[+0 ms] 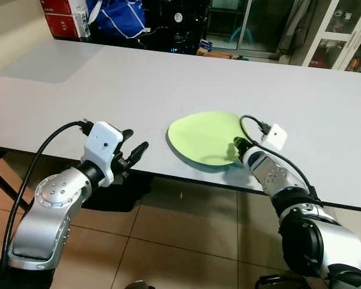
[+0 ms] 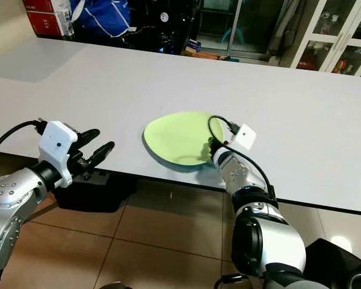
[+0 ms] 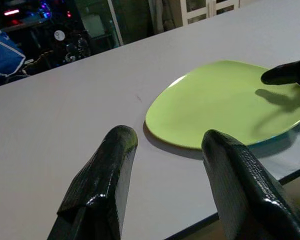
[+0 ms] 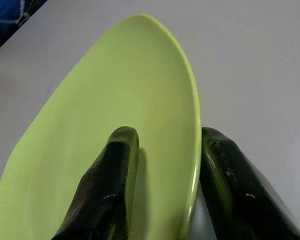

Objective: Setting the table

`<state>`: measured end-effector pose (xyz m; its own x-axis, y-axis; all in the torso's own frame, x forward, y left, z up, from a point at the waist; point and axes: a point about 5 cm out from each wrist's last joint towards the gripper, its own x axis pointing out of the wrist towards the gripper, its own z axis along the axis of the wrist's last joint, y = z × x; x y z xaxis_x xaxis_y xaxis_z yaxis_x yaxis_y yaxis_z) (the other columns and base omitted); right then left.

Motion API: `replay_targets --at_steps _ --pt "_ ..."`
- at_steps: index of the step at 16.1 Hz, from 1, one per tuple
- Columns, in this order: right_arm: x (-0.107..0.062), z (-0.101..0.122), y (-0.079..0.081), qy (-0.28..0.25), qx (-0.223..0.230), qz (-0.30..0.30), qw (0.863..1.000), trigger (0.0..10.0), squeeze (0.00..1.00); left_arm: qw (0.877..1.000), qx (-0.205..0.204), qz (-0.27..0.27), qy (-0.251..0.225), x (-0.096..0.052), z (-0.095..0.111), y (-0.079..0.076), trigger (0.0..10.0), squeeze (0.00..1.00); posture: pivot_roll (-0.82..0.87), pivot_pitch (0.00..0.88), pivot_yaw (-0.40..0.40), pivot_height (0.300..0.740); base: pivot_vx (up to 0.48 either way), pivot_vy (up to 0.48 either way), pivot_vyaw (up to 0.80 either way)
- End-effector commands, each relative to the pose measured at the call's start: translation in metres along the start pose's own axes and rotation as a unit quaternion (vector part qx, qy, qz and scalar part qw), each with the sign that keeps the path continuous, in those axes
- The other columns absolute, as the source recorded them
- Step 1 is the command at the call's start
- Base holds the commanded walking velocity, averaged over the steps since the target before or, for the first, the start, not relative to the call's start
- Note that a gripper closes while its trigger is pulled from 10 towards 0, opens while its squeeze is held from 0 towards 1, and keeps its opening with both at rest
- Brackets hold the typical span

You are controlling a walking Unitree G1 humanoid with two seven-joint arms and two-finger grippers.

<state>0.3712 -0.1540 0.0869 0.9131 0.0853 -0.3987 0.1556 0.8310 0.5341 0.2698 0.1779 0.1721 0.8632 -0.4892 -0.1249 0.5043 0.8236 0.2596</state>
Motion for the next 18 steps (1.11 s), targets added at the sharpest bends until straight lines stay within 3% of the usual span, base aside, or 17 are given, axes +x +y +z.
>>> replay_targets --at_steps 1,2,5,9,13,16,18 --pt "0.000 0.008 0.008 -0.014 -0.075 0.025 0.997 10.0 0.00 1.000 0.005 0.004 0.000 0.003 0.000 -0.001 10.0 0.00 0.04 0.000 -0.010 0.740 0.000 0.000 0.00" --pt "0.000 0.005 0.009 -0.011 -0.121 0.034 0.992 10.0 0.00 1.000 0.004 0.006 -0.001 0.004 0.000 -0.002 10.0 0.00 0.04 0.000 -0.009 0.740 0.000 0.000 0.00" --pt "-0.001 -0.006 0.006 0.004 -0.195 0.041 0.980 10.0 0.00 1.000 0.001 0.009 -0.004 0.007 0.001 -0.003 10.0 0.00 0.04 0.000 -0.012 0.740 0.000 0.000 0.00" --pt "-0.002 -0.013 -0.007 0.017 -0.207 0.001 0.978 10.0 0.00 1.000 0.000 0.014 -0.004 0.007 -0.001 -0.003 10.0 0.00 0.04 0.000 -0.012 0.740 0.000 0.000 0.00" --pt "-0.002 -0.010 -0.009 0.008 -0.204 -0.003 0.979 10.0 0.00 1.000 0.000 0.014 -0.006 0.009 0.000 -0.003 10.0 0.00 0.04 0.000 -0.008 0.740 0.000 0.000 0.00" --pt "-0.003 0.003 0.007 -0.049 -0.151 0.065 0.985 10.0 0.00 1.000 -0.005 0.012 -0.010 0.009 0.000 -0.005 10.0 0.00 0.03 0.000 -0.005 0.740 0.000 0.000 0.00" --pt "-0.005 0.004 0.015 -0.069 -0.195 0.094 0.974 10.0 0.00 1.000 -0.010 -0.015 -0.009 0.009 -0.004 -0.016 10.0 0.00 0.03 0.000 -0.007 0.740 0.000 0.000 0.00"
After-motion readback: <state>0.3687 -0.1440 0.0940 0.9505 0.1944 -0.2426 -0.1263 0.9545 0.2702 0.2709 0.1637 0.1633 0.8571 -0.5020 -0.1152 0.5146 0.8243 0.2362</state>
